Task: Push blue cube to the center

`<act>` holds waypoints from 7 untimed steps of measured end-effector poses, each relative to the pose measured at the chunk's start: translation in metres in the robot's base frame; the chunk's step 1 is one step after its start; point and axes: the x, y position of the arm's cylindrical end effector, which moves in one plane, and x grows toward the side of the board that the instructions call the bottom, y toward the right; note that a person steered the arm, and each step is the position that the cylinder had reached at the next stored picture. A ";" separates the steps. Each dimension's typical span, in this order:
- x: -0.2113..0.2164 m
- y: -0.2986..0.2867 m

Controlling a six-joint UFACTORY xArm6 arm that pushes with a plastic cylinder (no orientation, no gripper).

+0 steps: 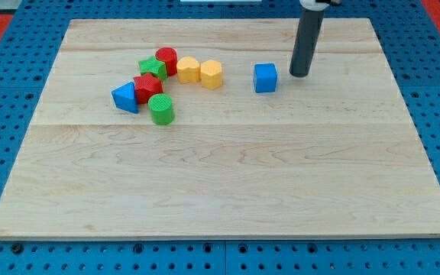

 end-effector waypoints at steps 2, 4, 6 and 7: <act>0.000 -0.021; 0.023 -0.063; 0.049 -0.103; 0.062 -0.102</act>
